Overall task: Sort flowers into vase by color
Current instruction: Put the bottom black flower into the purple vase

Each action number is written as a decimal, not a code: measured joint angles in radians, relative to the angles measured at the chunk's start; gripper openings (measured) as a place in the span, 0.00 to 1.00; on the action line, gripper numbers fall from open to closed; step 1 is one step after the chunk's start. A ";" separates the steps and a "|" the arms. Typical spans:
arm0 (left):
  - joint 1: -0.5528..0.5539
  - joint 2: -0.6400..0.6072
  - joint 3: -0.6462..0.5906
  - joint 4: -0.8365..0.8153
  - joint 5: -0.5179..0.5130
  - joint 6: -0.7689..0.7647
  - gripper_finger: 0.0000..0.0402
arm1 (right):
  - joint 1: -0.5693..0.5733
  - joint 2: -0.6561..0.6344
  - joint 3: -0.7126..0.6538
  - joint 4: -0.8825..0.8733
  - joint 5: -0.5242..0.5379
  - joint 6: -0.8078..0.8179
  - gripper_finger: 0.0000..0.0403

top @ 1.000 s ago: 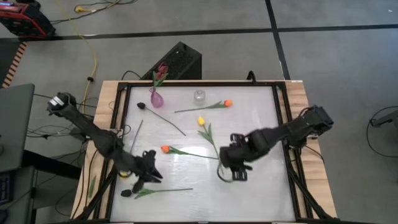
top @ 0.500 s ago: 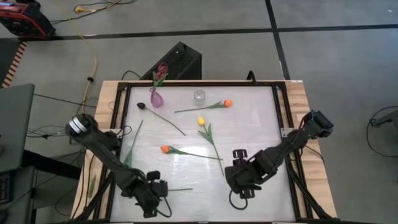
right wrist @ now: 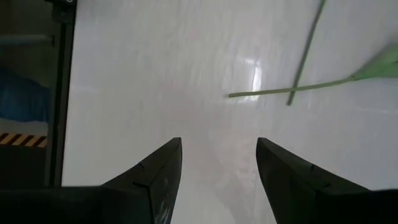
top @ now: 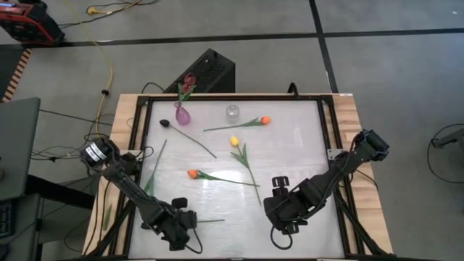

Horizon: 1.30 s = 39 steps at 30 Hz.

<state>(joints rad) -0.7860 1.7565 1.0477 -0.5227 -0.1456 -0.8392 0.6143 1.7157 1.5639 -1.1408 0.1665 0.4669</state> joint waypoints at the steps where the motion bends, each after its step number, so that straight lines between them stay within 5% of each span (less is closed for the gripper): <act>1: 0.000 -0.009 0.000 -0.005 -0.015 0.007 0.19 | -0.002 0.000 0.000 0.000 0.000 -0.001 0.58; 19: -0.006 0.065 -0.009 -0.082 0.024 -0.037 0.18 | -0.029 0.000 0.000 0.014 0.004 -0.004 0.58; 26: -0.006 0.065 -0.010 -0.115 0.008 -0.064 0.02 | -0.017 -0.001 -0.091 0.249 0.046 -0.048 0.58; 34: 0.014 0.059 0.035 -0.140 -0.028 -0.034 0.00 | -0.014 0.000 -0.223 0.487 0.060 -0.058 0.58; 39: 0.088 0.012 0.116 -0.188 -0.158 -0.005 0.00 | -0.022 0.000 -0.257 0.580 0.061 -0.129 0.58</act>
<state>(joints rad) -0.6981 1.7683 1.1640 -0.7103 -0.3033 -0.8443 0.5922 1.7161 1.3068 -0.5607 0.2270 0.3377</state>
